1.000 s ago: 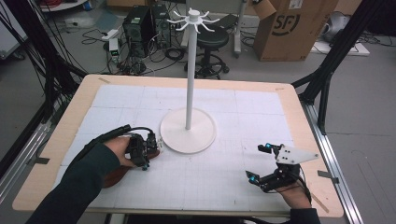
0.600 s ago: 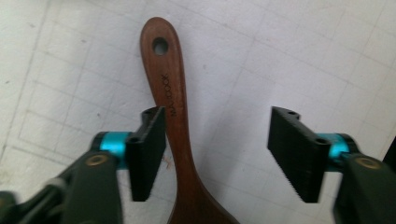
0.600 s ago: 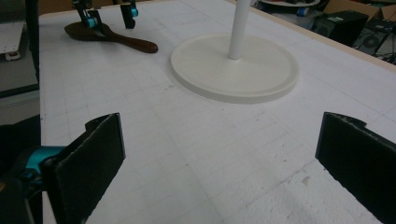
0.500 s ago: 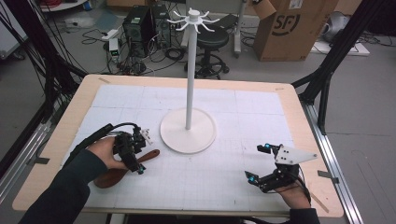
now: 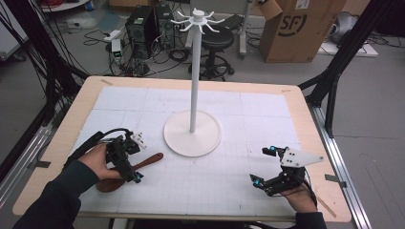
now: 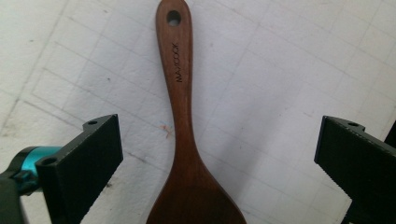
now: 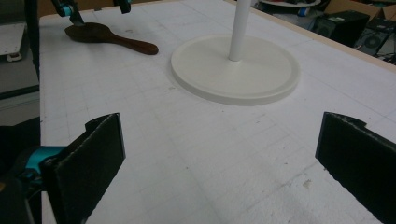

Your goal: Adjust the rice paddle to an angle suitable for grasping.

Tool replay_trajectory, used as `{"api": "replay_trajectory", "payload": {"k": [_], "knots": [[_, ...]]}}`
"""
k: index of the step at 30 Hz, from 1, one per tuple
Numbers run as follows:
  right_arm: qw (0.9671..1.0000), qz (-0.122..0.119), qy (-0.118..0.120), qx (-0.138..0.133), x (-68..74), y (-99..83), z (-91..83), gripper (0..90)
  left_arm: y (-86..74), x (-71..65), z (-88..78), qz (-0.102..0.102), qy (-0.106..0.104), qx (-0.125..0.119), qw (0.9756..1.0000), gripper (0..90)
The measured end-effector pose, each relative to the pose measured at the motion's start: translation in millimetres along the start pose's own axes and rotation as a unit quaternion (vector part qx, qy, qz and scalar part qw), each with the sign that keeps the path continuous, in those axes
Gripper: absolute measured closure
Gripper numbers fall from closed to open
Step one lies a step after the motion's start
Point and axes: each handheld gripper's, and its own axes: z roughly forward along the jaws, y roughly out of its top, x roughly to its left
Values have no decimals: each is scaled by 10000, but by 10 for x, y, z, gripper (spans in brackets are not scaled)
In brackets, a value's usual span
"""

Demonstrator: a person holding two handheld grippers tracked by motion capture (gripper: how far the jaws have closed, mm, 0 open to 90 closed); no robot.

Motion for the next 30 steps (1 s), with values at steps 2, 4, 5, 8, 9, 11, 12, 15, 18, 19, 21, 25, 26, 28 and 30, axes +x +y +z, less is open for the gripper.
{"api": "replay_trajectory", "payload": {"k": [2, 4, 5, 8, 9, 11, 12, 15, 18, 19, 21, 25, 26, 28, 30], "knots": [[10000, 2, -8, -4, -2, 3, -5, 5, -18, 1, -3, -35, 19, 32, 10000, 16], [10000, 29, -23, -16, -7, 5, -14, 5, -37, -1, 0, -84, 63, 47, 9999, 16], [10000, 49, -26, -26, -9, 6, -16, 5, -47, -3, -3, -86, 106, 49, 9999, 16], [10000, 43, -20, -12, -6, 8, -13, 5, -79, -20, -9, -104, 314, -38, 9994, 16], [10000, 20, -30, -7, -5, 8, -9, 5, -88, -24, -19, -58, 389, -14, 9992, 16], [10000, 19, -17, 4, 3, 11, -4, 5, -101, -32, -22, -80, 387, -50, 9992, 16], [10000, 19, -16, 2, 4, 12, -3, 5, -106, -39, -23, -94, 416, -83, 9991, 16], [10000, 27, -20, 2, 4, 16, -5, 5, -120, -42, -35, -83, 403, -139, 9991, 16], [10000, 34, -14, 8, 0, 12, -5, 5, -139, -40, -36, -129, 402, -211, 9989, 16], [10000, 51, -21, 17, 1, 11, -5, 5, -144, -33, -44, -123, 404, -195, 9989, 16], [10000, 55, -19, 27, 1, 9, -4, 5, -155, -26, -54, -138, 410, -199, 9989, 17], [10000, 39, -6, 3, 1, 11, -3, 5, -165, -21, -71, -151, 448, -209, 9987, 17], [10000, 36, -7, 4, 1, 11, -4, 5, -164, -20, -73, -161, 450, -216, 9986, 17], [10000, 51, -9, 4, 3, 11, -7, 5, -161, -13, -84, -177, 469, -231, 9985, 17], [10000, 54, 0, -5, -5, 10, -13, 5, -159, -4, -88, -186, 466, -228, 9985, 17]]}}
